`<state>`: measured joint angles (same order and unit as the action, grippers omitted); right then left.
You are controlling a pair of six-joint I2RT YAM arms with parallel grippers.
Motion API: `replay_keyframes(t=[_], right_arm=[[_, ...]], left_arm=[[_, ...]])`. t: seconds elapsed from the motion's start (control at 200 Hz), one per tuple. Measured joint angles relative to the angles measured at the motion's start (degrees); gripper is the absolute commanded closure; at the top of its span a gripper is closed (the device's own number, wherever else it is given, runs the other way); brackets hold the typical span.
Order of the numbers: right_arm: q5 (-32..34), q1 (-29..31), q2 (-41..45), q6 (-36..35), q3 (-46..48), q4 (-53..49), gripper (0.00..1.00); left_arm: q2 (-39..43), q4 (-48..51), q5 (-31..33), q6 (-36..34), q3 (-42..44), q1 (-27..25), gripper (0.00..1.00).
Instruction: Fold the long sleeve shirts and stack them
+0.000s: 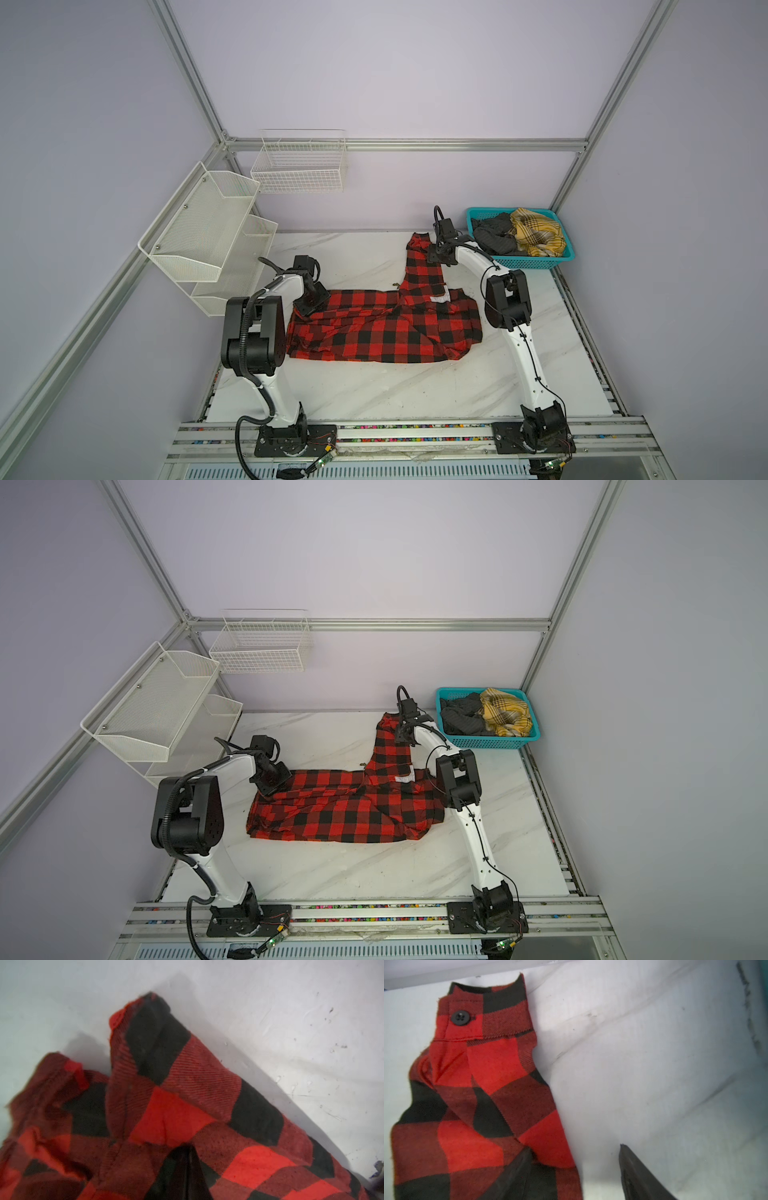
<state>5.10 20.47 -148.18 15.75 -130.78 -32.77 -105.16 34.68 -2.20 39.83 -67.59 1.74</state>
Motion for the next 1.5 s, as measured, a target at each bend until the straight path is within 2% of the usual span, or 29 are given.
replay_keyframes(t=[0.07, 0.155, 0.22, 0.355, 0.55, 0.685, 0.785, 0.945, 1.04, 1.215, 1.445, 1.5], right_arm=[[-0.37, 0.07, -1.18, -0.68, -1.86, 0.15, 0.35], [-0.96, 0.09, -2.69, -1.79, -4.11, 0.39, 0.50], [-1.73, 0.09, -3.72, -2.34, -5.55, 0.61, 0.68], [-3.63, 0.07, -4.39, -3.48, -5.99, 1.79, 1.00], [-5.90, 0.04, -3.32, -3.67, -3.56, 4.57, 1.00], [-8.00, 0.37, 0.63, -3.50, 1.86, 4.90, 1.00], [-9.29, 1.44, 4.87, -3.45, 5.73, 5.09, 1.00], [-10.56, 5.40, 15.47, -3.93, 15.08, 7.91, 1.00], [-11.08, 8.17, 22.12, -4.09, 21.24, 10.03, 1.00], [-14.49, 12.13, 32.48, -4.24, 32.68, 14.32, 1.00], [-20.90, 13.70, 42.80, -4.81, 47.21, 18.58, 1.00], [-21.90, 14.29, 44.35, -4.90, 50.84, 19.45, 0.87]], left_arm=[[-0.48, -0.24, 0.00, -0.42, 0.00, 0.00, 1.00], [-0.85, -0.50, 0.04, -1.09, 0.00, 0.00, 1.00], [-0.85, -0.59, 0.09, -1.60, 0.00, 0.00, 1.00], [-0.85, -0.74, 0.28, -1.97, 0.00, 0.00, 1.00], [-0.87, -0.81, 0.26, -1.97, 0.00, 0.00, 1.00], [-0.87, -0.85, 0.24, -1.92, 0.00, -0.17, 1.00], [-0.70, -0.90, -0.22, -1.49, 0.00, -0.44, 0.87], [1.31, -0.92, -1.05, -0.26, 0.00, -2.03, 0.56], [4.39, -0.90, -2.14, 0.48, -0.02, -3.30, 0.47], [9.33, -1.33, -5.44, 1.77, -0.22, -4.85, 0.40], [8.48, -3.41, -10.93, 2.69, -1.36, -6.88, 0.39], [7.96, -3.96, -11.43, 2.67, -1.44, -7.63, 0.39]])
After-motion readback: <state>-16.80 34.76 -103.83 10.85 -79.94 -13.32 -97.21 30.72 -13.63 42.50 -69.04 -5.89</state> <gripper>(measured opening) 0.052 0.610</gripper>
